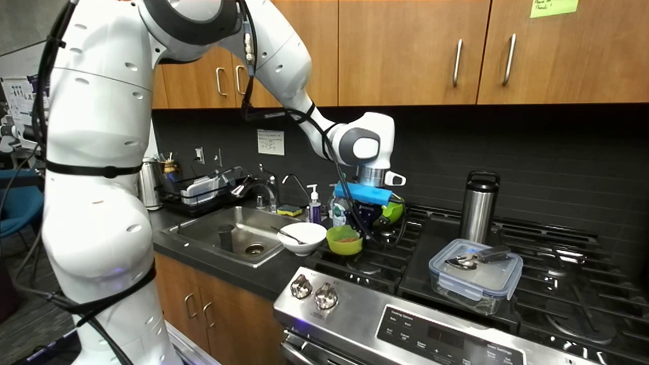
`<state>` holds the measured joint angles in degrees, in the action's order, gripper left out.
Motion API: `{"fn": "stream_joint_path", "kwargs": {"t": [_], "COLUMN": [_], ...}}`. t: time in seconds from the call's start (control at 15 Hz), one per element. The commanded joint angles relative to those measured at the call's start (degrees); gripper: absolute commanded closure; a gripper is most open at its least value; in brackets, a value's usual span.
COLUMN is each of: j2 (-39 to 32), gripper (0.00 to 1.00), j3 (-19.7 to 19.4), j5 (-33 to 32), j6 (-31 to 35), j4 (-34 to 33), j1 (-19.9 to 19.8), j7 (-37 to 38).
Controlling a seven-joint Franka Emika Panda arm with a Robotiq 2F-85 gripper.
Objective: Pour some of the content of the yellow bowl into the white bowl
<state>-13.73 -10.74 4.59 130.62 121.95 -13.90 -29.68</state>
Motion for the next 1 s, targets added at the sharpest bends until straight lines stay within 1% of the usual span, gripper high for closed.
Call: {"fn": "stream_joint_path", "kwargs": {"t": [0.0, 0.07, 0.33, 0.93], "j2": [0.2, 0.4, -1.1, -2.6], "gripper": [0.99, 1.00, 0.99, 0.99], "j3": [1.0, 1.0, 1.8, 4.4], "j5": [-0.9, -0.9, -0.3, -0.2], "j6": [-0.2, -0.3, -2.2, -5.2], "j4": [0.2, 0.3, -3.1, -6.8], "j1": [-0.5, -0.5, -0.1, 0.8], "j7": [0.7, 0.7, 1.3, 2.7]}}
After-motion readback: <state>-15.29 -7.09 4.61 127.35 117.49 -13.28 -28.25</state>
